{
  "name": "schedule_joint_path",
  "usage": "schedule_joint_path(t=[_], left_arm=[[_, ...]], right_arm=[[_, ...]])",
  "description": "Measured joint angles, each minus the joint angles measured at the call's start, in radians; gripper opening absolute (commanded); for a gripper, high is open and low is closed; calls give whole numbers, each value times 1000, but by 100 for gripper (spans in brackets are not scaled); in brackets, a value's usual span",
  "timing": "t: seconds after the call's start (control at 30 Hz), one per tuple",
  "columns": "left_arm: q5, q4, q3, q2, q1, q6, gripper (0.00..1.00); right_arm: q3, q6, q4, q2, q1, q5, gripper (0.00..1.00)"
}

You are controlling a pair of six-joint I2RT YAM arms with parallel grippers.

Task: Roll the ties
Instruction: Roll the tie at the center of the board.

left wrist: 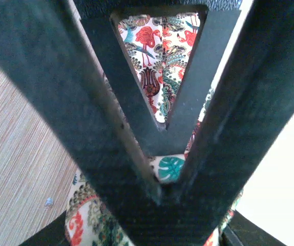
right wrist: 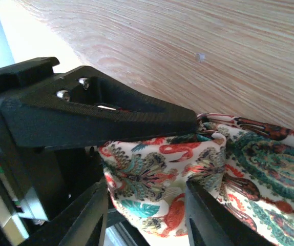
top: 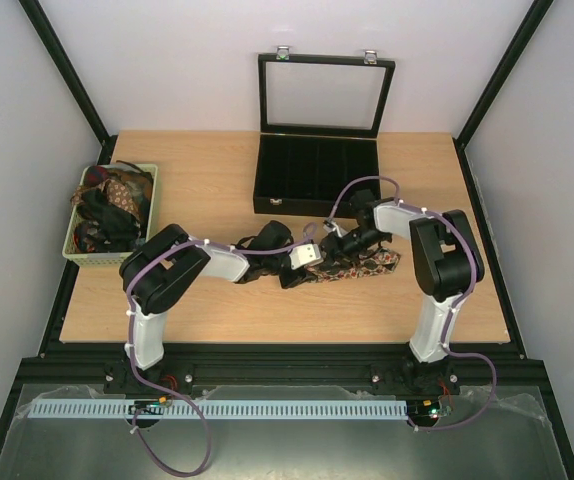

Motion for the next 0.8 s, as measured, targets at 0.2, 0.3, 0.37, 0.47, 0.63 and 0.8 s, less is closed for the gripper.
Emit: schedule_joint_path(t=[0.2, 0.3, 0.37, 0.47, 0.63, 0.8], left_arm=[[-11, -2, 0, 0, -3, -2, 45], [-16, -2, 0, 0, -5, -5, 51], [-20, 0, -1, 0, -6, -6, 60], [-31, 6, -6, 0, -7, -3, 70], [-35, 3, -27, -27, 2, -4, 78], [-18, 16, -66, -75, 5, -24, 82]], right_arm=[[14, -2, -2, 33, 10, -2, 2], [19, -1, -10, 32, 9, -5, 1], [19, -3, -10, 32, 8, 0, 1], [14, -7, -10, 32, 1, 4, 1], [-10, -26, -10, 31, -33, 9, 1], [-39, -43, -10, 47, -76, 96, 1]])
